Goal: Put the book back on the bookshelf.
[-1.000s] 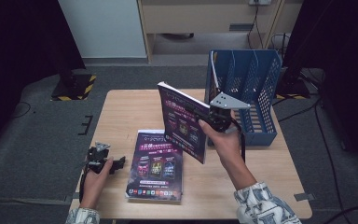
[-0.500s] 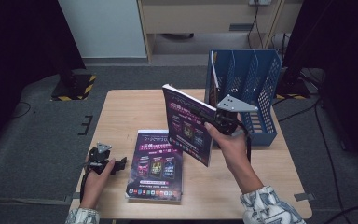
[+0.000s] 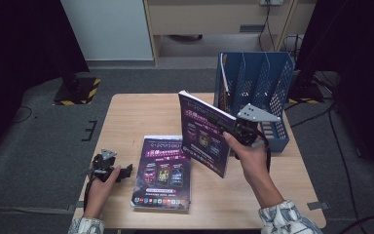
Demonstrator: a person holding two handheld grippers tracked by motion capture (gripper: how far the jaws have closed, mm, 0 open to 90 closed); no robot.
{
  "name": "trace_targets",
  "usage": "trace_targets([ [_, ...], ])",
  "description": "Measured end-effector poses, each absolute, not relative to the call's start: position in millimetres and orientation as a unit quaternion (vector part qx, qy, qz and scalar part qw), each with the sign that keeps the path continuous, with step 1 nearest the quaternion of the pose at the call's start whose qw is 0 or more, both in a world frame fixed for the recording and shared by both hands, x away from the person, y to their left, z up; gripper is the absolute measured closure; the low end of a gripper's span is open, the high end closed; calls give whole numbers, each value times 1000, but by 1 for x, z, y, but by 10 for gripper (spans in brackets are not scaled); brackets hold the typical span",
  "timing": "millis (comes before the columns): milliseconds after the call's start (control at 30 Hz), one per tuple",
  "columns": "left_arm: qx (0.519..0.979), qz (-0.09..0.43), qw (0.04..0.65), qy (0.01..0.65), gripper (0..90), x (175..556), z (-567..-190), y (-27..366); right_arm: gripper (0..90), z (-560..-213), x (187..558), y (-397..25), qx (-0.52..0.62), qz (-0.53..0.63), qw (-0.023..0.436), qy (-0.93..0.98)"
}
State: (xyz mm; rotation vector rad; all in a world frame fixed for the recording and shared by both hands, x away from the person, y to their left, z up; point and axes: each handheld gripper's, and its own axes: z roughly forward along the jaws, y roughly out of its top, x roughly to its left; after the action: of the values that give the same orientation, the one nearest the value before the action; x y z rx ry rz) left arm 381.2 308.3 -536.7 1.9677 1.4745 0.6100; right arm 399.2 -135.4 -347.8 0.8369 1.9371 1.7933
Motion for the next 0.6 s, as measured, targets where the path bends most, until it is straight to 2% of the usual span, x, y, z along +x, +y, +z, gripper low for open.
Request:
trace_targets([
  [600, 743, 229, 299, 553, 0, 381, -537, 308, 826, -346, 389, -158, 299, 629, 194, 691],
])
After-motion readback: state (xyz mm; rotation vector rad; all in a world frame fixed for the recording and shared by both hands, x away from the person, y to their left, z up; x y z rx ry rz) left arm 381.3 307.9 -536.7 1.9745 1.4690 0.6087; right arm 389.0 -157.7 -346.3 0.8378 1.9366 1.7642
